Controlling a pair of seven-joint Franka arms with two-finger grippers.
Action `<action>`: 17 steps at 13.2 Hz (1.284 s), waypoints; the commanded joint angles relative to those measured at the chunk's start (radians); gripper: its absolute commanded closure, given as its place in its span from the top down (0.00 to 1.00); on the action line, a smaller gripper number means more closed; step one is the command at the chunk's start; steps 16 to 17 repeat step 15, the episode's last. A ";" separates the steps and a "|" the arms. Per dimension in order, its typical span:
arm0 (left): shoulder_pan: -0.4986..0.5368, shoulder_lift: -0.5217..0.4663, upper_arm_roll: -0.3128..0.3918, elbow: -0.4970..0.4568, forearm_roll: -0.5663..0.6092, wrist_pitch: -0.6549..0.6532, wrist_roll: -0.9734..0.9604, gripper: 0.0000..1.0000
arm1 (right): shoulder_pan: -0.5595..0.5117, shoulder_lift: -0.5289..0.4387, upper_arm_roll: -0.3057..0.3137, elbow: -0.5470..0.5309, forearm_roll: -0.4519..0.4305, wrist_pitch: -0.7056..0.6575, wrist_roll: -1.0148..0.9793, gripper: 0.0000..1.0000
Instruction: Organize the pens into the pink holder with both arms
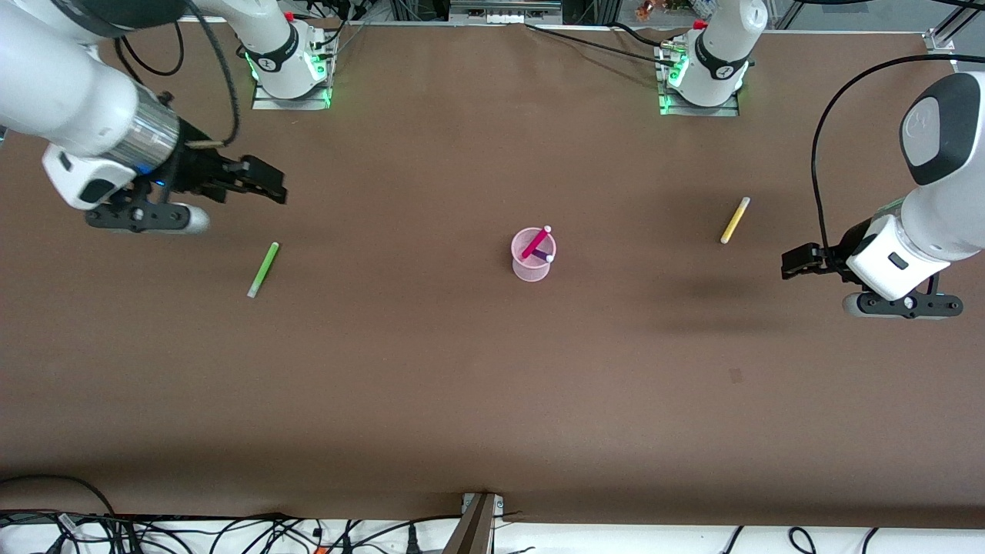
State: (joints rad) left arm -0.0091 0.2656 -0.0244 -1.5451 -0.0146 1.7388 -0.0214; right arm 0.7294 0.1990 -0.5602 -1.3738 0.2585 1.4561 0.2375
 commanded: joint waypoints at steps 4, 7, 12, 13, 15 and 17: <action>-0.005 -0.014 0.003 -0.003 -0.004 0.025 0.023 1.00 | -0.305 -0.136 0.249 -0.091 -0.122 -0.062 -0.226 1.00; -0.005 -0.012 0.003 -0.001 -0.004 0.028 0.023 1.00 | -0.531 -0.206 0.466 -0.140 -0.183 -0.068 -0.242 1.00; -0.005 -0.009 0.003 -0.003 -0.004 0.042 0.023 1.00 | -0.602 -0.240 0.548 -0.156 -0.239 -0.060 -0.299 1.00; -0.005 -0.009 0.003 -0.001 -0.004 0.044 0.023 1.00 | -0.601 -0.239 0.549 -0.153 -0.240 -0.060 -0.297 1.00; -0.005 -0.009 0.003 -0.001 -0.004 0.048 0.021 1.00 | -0.601 -0.237 0.549 -0.151 -0.239 -0.060 -0.296 1.00; -0.005 -0.009 0.003 -0.001 -0.004 0.048 0.021 1.00 | -0.601 -0.237 0.549 -0.151 -0.239 -0.060 -0.296 1.00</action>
